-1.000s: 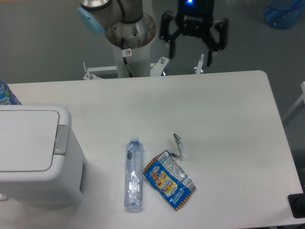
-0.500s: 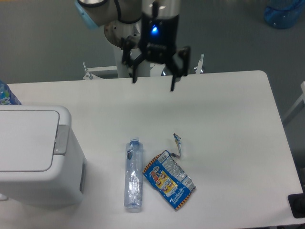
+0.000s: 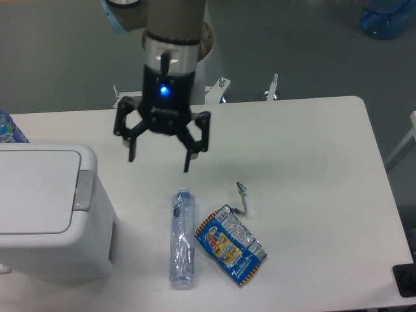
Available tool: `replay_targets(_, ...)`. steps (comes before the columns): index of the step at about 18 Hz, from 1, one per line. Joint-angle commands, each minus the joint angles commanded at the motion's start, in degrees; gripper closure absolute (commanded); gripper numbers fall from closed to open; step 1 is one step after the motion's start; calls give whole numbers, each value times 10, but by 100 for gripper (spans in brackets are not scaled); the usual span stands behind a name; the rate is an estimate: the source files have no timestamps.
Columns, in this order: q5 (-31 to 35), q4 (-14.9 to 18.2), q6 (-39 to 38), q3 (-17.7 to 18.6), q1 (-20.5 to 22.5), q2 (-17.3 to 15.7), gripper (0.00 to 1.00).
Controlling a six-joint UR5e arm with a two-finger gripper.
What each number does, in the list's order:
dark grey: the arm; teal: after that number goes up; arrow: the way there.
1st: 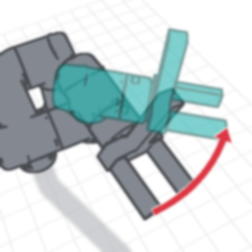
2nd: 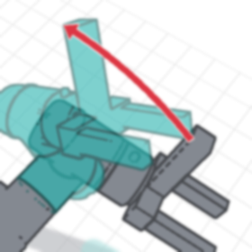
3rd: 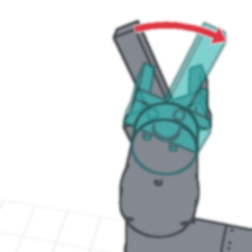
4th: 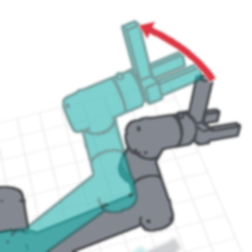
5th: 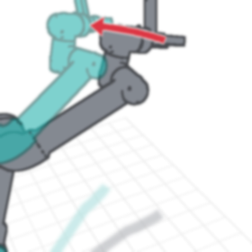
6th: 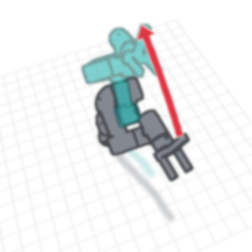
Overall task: Open the trash can
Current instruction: 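Move the gripper over to the white trash can's lid, then lower the gripper fingers onto the lid edge beside the hinge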
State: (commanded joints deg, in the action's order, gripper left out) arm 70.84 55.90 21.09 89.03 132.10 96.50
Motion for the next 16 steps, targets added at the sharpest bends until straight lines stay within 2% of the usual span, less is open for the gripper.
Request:
replay_targets(7,0,-17,1,-9,-23,18,0)
replay_targets(16,0,-16,-4,-10,-41,32,0)
